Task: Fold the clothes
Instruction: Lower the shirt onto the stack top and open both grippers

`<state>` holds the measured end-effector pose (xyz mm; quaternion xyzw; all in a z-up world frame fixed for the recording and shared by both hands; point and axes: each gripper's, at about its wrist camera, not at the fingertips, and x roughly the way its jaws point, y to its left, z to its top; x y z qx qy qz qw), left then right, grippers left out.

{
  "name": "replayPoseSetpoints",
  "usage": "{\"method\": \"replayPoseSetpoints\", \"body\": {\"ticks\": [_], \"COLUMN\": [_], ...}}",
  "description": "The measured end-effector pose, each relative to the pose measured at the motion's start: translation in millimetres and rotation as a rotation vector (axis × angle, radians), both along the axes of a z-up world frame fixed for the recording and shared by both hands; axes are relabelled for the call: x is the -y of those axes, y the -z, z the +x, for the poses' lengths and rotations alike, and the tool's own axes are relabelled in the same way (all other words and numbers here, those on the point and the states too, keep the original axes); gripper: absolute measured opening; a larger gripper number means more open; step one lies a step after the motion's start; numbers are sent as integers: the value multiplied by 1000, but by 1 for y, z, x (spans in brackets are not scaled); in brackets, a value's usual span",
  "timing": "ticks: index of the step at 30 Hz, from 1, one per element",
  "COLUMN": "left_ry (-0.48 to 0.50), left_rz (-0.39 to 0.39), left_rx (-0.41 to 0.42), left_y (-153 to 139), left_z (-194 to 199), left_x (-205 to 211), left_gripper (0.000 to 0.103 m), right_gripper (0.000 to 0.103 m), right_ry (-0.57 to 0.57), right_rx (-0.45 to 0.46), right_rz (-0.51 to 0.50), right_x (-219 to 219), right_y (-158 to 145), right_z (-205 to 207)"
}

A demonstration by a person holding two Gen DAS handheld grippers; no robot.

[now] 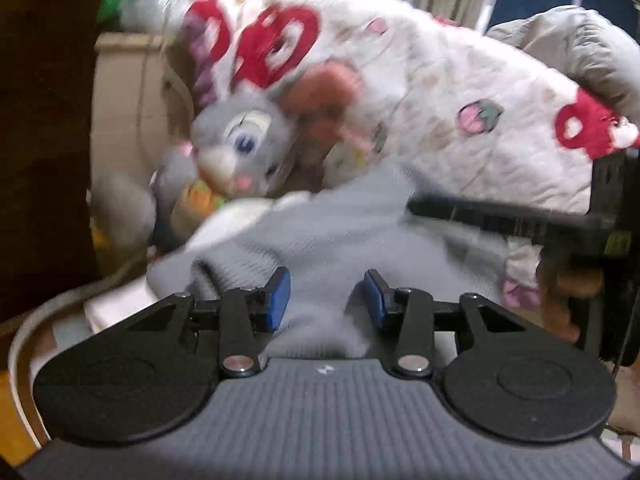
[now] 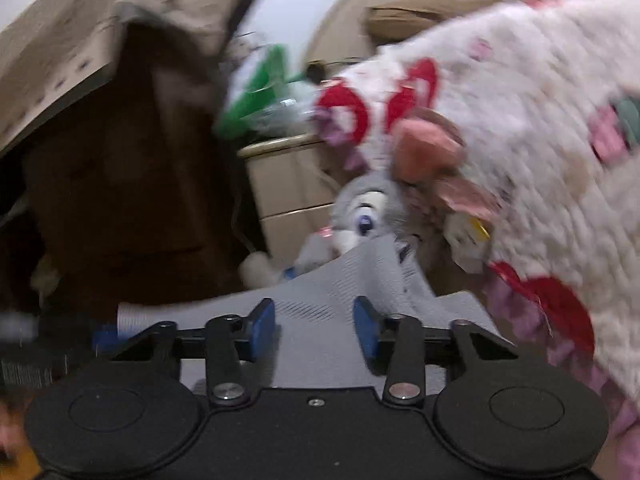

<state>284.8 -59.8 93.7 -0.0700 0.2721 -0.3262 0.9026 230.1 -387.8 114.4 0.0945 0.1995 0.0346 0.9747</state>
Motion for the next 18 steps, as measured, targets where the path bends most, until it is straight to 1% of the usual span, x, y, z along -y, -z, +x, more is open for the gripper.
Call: {"method": "replayPoseSetpoints", "body": {"ticks": [2, 4, 5, 6, 7, 8, 9, 10, 11, 13, 15, 16, 18], "left_ry": [-7, -15, -17, -20, -24, -30, -32, -30, -23, 0, 16, 25, 31], "left_rz": [-3, -7, -2, 4, 7, 3, -5, -12, -15, -8, 3, 9, 27], "left_rx": [19, 37, 46, 53, 57, 56, 54, 52, 50, 51, 60, 64, 75], "left_y": [5, 10, 10, 10, 10, 11, 12, 13, 12, 11, 10, 10, 9], "left_z": [-7, -14, -16, -17, -20, -21, -22, -22, -21, -22, -25, -27, -30], "left_x": [0, -1, 1, 2, 2, 0, -1, -3, -4, -4, -4, -4, -2], "left_gripper": [39, 39, 39, 39, 39, 39, 39, 39, 39, 39, 39, 39, 39], "right_gripper": [24, 23, 24, 29, 34, 38, 38, 38, 37, 37, 36, 35, 35], "right_ry": [36, 62, 81, 103, 116, 122, 128, 120, 118, 131, 160, 173, 192], "right_rx": [7, 17, 38, 63, 61, 42, 23, -26, -63, -93, -103, -101, -88], "right_rz": [-22, -54, -64, -80, -107, -143, -179, -207, -206, -174, -83, -57, -41], "right_x": [-1, -8, -13, -17, -21, -23, -26, -27, -24, -15, -2, 2, 4], "right_y": [6, 2, -2, -6, -7, -8, -9, -6, -1, 9, 17, 19, 20], "right_z": [-3, -10, -13, -15, -13, -7, -2, 6, 10, 14, 15, 14, 12]}}
